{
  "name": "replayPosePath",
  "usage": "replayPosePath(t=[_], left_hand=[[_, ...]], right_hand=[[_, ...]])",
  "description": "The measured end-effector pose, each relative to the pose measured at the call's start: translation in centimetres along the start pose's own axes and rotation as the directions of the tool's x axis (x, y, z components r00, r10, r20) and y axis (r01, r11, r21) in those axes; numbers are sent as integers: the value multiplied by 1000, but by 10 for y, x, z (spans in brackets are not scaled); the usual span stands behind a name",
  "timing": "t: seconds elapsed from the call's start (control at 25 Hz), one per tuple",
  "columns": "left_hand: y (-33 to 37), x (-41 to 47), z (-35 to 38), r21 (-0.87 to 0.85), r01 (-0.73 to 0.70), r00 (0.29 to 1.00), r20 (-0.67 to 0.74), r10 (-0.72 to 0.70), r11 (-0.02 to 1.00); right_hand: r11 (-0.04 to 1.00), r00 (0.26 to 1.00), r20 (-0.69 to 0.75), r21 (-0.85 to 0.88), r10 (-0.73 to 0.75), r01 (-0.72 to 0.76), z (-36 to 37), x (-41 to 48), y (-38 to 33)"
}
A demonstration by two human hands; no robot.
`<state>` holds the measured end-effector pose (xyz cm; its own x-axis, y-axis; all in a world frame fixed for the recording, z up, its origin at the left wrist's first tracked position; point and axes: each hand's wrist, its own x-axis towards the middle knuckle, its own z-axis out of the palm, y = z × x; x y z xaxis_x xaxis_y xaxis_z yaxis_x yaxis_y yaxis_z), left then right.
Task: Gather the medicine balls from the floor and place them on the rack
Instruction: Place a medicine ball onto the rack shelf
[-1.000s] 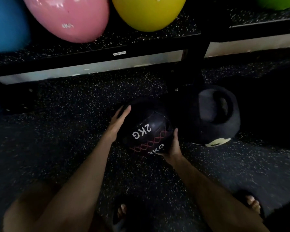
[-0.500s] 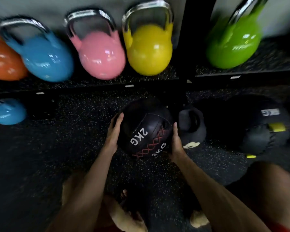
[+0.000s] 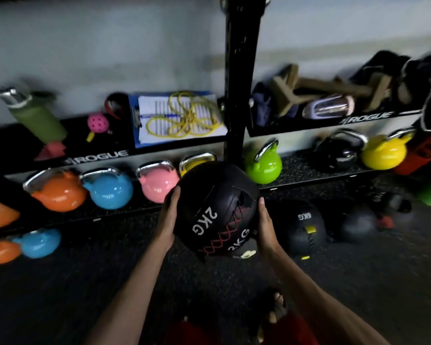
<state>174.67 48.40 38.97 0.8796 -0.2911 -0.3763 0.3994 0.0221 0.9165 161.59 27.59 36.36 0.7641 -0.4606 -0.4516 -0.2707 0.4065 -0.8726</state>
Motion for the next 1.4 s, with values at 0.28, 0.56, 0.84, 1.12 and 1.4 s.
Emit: replayPosePath(t=[0.28,0.56,0.84,1.12,1.4], left_hand=[[116,13,75,-30,-62,981,183,67,998],[193,11,169,-94,-310,893,313,324,946],[279,7,281,-197,-358,894,210,396,913],[397,-12,373,-285,-570,821,-169,545,770],[447,16,402,-133,-838,545,-237,804,529]], right_hand=[[918,903,-167,-91,-397,387,-7,-40,-133],[799,771,-219,-95,-598,594,-49,-37,-231],[625,624,-48,-86,-780,776,-121,-27,-360],[378,382,100,-57,-919,924,-150,-5,-498],[289,302,145,-107,-942,951,-119,48,-583]])
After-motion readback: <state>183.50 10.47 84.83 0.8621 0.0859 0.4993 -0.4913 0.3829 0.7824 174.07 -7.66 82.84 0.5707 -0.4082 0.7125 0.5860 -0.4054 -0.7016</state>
